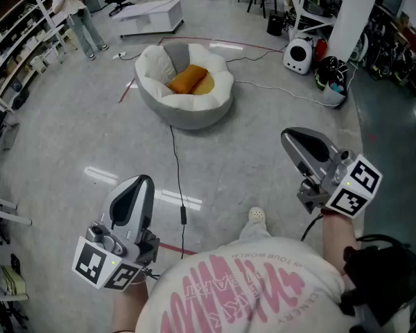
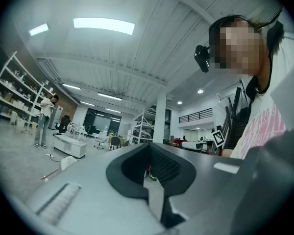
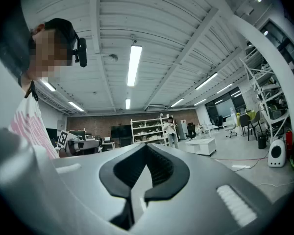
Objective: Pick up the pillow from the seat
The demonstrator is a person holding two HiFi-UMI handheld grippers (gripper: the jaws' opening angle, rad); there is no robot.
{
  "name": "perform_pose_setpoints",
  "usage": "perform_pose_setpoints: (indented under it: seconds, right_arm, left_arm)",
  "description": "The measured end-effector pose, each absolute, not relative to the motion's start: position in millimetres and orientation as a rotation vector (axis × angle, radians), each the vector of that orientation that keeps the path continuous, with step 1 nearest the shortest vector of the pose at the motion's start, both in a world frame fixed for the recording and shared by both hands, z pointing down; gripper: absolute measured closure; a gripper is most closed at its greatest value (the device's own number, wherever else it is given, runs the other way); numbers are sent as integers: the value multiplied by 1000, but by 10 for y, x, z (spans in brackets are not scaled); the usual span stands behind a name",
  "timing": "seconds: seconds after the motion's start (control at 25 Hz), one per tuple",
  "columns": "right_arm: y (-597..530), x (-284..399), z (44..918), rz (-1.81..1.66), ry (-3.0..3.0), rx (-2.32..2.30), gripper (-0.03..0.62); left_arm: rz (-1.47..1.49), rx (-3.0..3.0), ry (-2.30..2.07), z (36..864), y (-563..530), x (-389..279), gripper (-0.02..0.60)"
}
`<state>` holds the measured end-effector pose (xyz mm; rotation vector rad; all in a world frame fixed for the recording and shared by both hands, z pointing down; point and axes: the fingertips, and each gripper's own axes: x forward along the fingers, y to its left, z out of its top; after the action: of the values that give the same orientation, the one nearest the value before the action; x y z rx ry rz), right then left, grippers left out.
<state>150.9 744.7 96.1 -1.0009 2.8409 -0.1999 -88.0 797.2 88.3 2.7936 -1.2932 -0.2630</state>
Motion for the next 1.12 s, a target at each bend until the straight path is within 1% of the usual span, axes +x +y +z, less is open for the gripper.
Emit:
perform_pose_setpoints:
  seconds: [0.32, 0.56, 0.76, 0.96, 1.12]
  right_arm:
    - [7351, 1483, 1045, -203, 2855, -1011, 589]
    - [7217, 1505, 1143, -275, 2839, -999, 588]
    - [6724, 1501, 1090, -293, 2825, -951, 588]
    - [6082, 1580, 1004, -231, 2840, -900, 588]
    - [5576, 1733, 978, -171, 2865, -891, 588]
  left_arm:
    - [-261, 2794, -1272, 942, 7861, -871, 563]
    - [-258, 2776, -1264, 1030, 7733, -837, 563]
    - [-394, 2835, -1263, 819, 7410, -811, 563]
    - [-229, 2804, -1371, 881, 6795, -772, 563]
    - [-258, 2794, -1407, 834, 6354, -663, 563]
